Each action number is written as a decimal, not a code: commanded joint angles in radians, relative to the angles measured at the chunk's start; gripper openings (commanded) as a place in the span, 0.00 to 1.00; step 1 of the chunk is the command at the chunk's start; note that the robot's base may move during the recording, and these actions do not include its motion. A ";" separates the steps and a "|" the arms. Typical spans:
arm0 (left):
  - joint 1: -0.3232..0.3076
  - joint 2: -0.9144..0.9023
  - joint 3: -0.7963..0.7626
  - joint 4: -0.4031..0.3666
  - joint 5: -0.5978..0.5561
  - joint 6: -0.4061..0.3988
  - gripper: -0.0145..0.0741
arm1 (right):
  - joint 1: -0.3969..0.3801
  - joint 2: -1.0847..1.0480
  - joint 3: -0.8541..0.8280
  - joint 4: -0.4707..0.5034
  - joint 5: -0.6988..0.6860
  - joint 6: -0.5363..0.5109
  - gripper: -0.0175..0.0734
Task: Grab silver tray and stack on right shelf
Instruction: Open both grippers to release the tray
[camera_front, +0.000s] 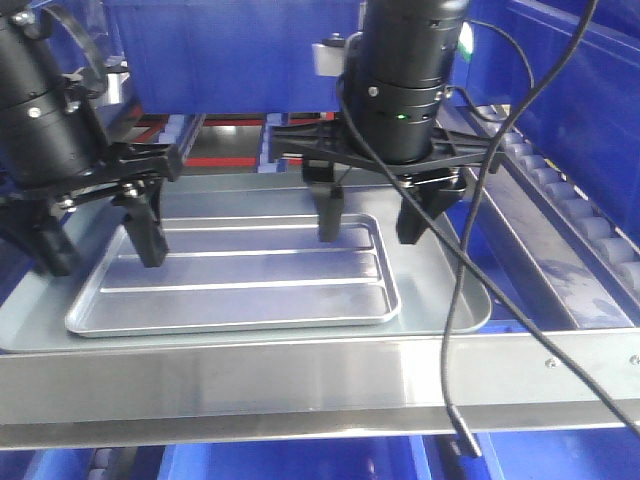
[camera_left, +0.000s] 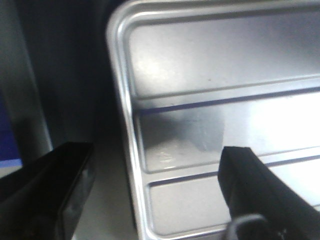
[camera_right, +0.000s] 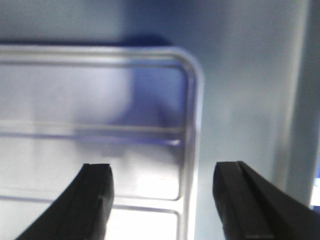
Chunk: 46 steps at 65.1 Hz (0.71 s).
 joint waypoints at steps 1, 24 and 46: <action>0.016 -0.046 -0.033 -0.013 -0.014 0.004 0.65 | -0.019 -0.053 -0.035 -0.015 -0.028 -0.010 0.77; 0.018 -0.046 -0.033 -0.022 -0.018 0.004 0.31 | -0.018 -0.053 -0.035 -0.015 -0.023 -0.010 0.38; 0.020 -0.046 -0.041 -0.008 -0.022 0.004 0.05 | -0.018 -0.053 -0.035 -0.015 -0.026 -0.010 0.28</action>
